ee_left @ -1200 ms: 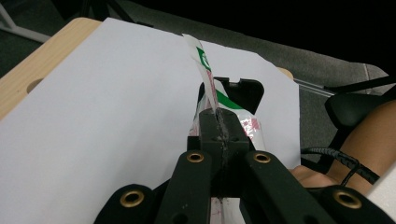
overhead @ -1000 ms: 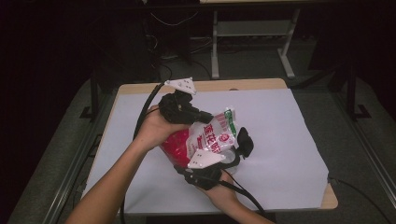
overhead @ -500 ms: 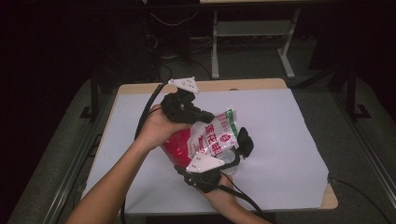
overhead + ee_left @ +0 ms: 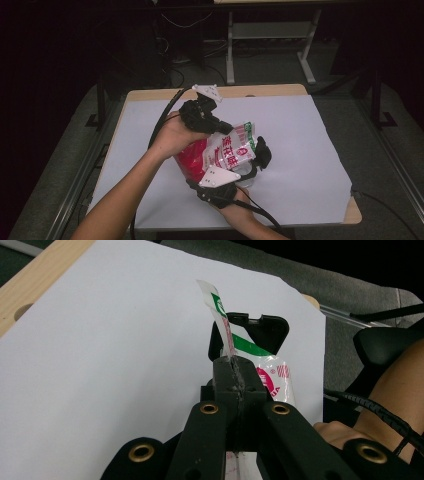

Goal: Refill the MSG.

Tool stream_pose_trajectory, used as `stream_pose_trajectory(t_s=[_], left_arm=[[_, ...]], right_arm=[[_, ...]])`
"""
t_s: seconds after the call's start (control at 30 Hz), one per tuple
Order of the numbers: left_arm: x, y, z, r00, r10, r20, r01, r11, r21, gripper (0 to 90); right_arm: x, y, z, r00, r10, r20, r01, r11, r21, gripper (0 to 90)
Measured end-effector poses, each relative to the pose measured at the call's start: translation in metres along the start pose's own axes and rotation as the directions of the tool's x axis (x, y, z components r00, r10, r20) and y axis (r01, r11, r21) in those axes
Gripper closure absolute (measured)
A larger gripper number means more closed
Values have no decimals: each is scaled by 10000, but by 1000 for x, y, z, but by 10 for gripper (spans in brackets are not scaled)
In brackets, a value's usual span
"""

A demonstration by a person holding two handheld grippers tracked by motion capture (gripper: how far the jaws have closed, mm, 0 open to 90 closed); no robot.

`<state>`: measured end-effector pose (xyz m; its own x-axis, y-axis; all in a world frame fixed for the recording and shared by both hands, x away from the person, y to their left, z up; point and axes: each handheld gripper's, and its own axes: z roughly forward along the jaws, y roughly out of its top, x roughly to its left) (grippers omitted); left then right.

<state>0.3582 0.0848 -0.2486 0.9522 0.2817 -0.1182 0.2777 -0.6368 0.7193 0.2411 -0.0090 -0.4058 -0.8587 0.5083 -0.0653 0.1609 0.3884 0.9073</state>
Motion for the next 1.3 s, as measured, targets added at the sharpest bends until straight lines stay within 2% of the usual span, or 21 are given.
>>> stream_pose_trajectory(t_s=[0.03, 0.3, 0.37, 0.47, 0.53, 0.8, 0.83, 0.87, 0.9, 0.97, 1.3], left_arm=[[1, 1, 0, 9999, 122, 0, -122, 9998, 143, 900], [0, 9, 7, 9996, 292, -32, -290, 9985, 457, 900], [-1, 10, 8, 9998, 202, -37, -200, 9989, 413, 900], [0, 11, 8, 9994, 346, -32, -344, 9983, 472, 900], [-1, 12, 9, 9997, 235, -49, -232, 9985, 494, 900], [0, 16, 14, 9995, 318, -39, -314, 9973, 658, 900], [0, 17, 14, 9991, 426, -48, -421, 9960, 784, 900], [-1, 18, 15, 9994, 351, -46, -347, 9966, 752, 900], [0, 19, 15, 9987, 504, -61, -497, 9951, 851, 900], [-1, 21, 17, 9991, 417, -67, -410, 9955, 854, 900], [-2, 28, 22, 9980, 633, -78, -617, 9896, 1298, 900]], right_arm=[[0, 0, 0, 10000, 11, 27, -11, 10000, -1, 769], [-4, -1, -3, 9997, 231, 20, -231, 9997, -50, 769], [-4, -1, -3, 9997, 238, 35, -238, 9997, -86, 769], [-5, -1, -4, 9997, 239, 61, -239, 9997, -106, 769], [-6, -1, -4, 9995, 305, 4, -305, 9995, -117, 769], [-8, -2, -3, 9988, 496, 4, -496, 9986, -209, 769], [-8, -2, -4, 9986, 524, -17, -524, 9984, -224, 769], [-8, -2, -4, 9986, 535, -13, -535, 9983, -248, 769], [-8, -2, -4, 9984, 571, -16, -572, 9980, -262, 769], [-9, -2, -5, 9976, 686, -75, -688, 9973, -270, 769], [-10, -1, -6, 9965, 824, -129, -829, 9955, -459, 769]])
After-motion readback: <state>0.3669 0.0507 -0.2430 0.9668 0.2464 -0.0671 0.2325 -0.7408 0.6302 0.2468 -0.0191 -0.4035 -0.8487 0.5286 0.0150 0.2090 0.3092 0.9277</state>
